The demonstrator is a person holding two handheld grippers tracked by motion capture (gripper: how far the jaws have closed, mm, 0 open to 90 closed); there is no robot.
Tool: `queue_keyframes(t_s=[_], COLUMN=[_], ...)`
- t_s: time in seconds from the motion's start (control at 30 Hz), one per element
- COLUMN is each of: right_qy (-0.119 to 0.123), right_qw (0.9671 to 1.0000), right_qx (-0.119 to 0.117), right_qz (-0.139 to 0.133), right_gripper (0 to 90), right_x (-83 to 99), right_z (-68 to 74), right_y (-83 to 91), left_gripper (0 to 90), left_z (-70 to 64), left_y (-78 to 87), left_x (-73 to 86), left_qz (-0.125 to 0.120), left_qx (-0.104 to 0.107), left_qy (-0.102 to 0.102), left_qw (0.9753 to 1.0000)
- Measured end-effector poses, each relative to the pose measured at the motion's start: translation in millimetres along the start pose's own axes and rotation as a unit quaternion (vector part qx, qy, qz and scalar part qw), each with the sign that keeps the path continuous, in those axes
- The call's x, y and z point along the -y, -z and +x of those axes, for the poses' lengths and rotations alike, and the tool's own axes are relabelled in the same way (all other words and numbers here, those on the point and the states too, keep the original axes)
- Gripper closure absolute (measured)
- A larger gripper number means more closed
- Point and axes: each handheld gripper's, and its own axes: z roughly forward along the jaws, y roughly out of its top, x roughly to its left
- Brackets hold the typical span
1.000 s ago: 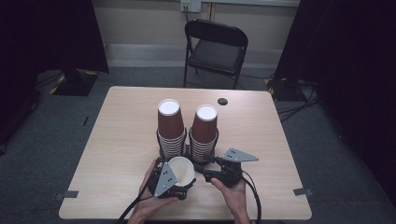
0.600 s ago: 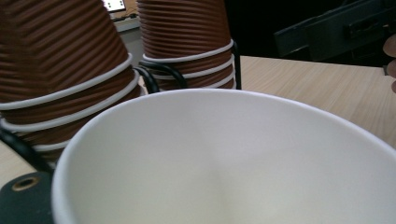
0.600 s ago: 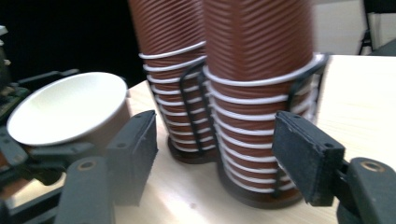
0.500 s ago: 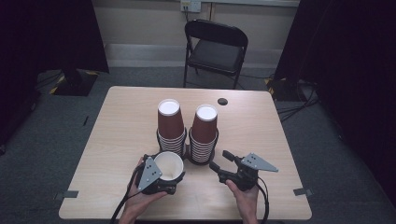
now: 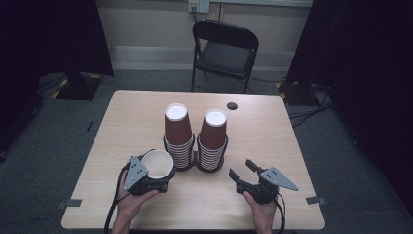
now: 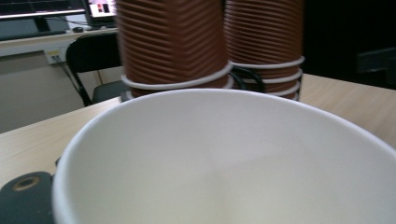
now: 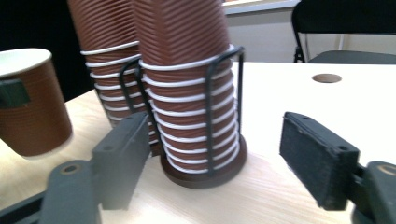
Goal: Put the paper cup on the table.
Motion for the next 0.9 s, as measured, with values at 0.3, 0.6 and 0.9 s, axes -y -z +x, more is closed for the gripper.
queue_keyframes(t_s=[0.3,0.6,0.9], right_qy=[-0.006,-0.007,-0.002], right_qw=[0.9999,0.998,0.9975], right_qx=[0.008,0.05,0.064], right_qz=[0.011,0.039,0.031], right_gripper=[15.7,15.1,14.6], right_x=[15.4,27.6,37.1], right_z=[-12.2,-15.3,-19.0], right_y=[4.9,2.3,0.2], left_gripper=[8.3,8.1,7.7], left_z=[28.9,45.3,70.2], left_y=[-4.5,0.7,-12.7], left_x=[4.6,-2.0,-1.5], left_qz=[0.015,0.011,0.02], left_qx=[-0.042,-0.068,-0.088], left_qy=[0.034,0.043,0.065], left_qw=[0.9984,0.9967,0.9938])
